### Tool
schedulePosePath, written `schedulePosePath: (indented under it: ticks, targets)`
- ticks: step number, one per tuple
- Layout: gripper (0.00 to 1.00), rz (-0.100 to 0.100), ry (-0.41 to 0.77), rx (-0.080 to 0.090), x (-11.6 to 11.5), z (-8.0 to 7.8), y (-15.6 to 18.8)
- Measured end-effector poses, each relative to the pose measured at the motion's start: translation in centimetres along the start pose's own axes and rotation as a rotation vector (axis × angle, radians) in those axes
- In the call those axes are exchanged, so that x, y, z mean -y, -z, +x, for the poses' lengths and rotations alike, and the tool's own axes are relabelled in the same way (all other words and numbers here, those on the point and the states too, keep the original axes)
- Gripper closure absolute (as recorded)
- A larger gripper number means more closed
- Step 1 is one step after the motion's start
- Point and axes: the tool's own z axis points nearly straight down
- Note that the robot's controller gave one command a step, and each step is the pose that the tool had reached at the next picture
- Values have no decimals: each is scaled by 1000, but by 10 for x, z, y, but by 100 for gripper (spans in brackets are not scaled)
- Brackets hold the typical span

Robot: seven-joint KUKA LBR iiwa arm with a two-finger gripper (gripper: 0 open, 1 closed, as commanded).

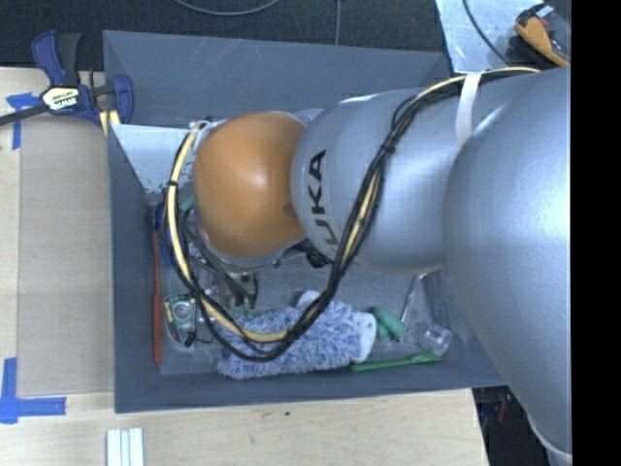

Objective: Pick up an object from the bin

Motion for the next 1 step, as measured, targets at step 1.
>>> schedulePosePath:
  ticks: [1]
  targets:
    - [0,-3,-6,8,1,-2,5]
